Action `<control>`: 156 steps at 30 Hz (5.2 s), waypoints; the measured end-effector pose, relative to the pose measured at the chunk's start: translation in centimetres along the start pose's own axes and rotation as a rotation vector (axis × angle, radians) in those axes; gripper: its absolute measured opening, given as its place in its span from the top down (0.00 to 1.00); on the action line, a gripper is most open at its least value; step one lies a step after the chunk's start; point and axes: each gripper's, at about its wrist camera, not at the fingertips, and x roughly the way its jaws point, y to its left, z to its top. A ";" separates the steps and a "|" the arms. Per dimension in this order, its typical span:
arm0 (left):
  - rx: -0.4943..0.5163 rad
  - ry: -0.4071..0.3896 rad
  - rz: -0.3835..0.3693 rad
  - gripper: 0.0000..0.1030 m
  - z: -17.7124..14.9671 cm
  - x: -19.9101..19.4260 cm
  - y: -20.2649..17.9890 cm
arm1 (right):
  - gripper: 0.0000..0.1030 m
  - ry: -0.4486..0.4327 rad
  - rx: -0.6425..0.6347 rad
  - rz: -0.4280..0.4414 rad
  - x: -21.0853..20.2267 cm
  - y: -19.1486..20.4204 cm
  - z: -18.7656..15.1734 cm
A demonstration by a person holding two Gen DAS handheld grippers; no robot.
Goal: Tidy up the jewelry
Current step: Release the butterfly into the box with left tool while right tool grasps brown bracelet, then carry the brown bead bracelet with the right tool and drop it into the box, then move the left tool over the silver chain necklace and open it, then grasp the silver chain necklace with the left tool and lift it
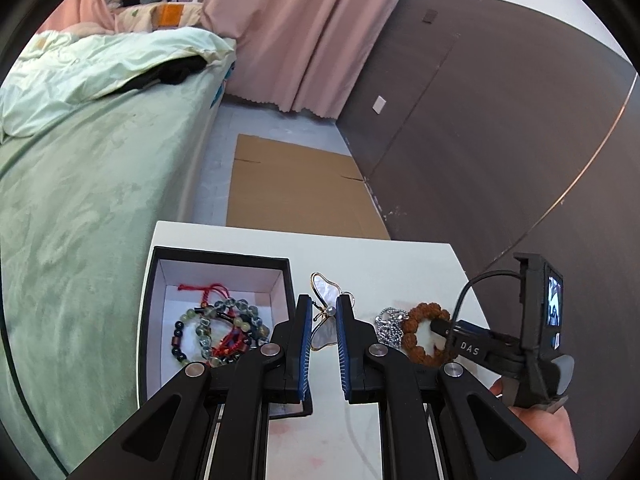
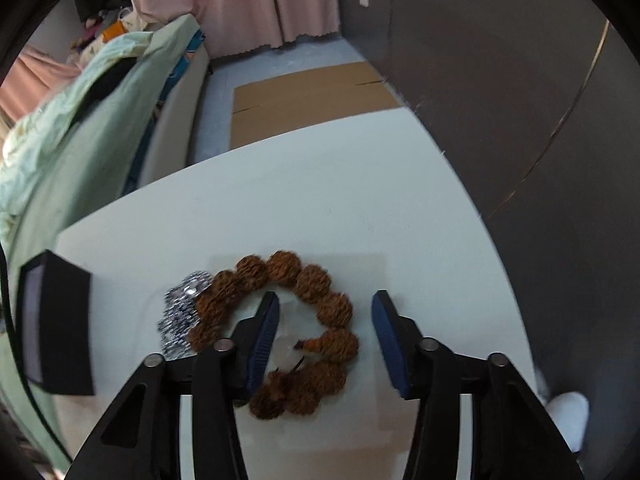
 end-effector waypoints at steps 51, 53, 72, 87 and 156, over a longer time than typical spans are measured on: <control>-0.247 -0.149 0.059 0.24 0.4 -7.3 6.9 | 0.81 -0.294 0.040 0.730 -13.2 8.1 -2.4; -0.262 -0.164 0.060 0.24 0.5 -7.8 7.4 | 0.81 -0.285 0.023 0.751 -12.9 9.2 -2.5; -0.314 -0.208 0.044 0.24 1.4 -8.6 9.5 | 0.64 -0.064 -0.035 0.693 -5.6 14.7 -2.4; -0.272 -0.194 0.054 0.24 1.2 -8.3 8.0 | 0.52 -0.149 0.089 0.623 -8.5 5.3 -1.4; 0.322 0.198 0.173 0.87 -5.0 10.8 -9.6 | 0.25 -0.010 0.416 0.388 -6.5 -12.1 -1.9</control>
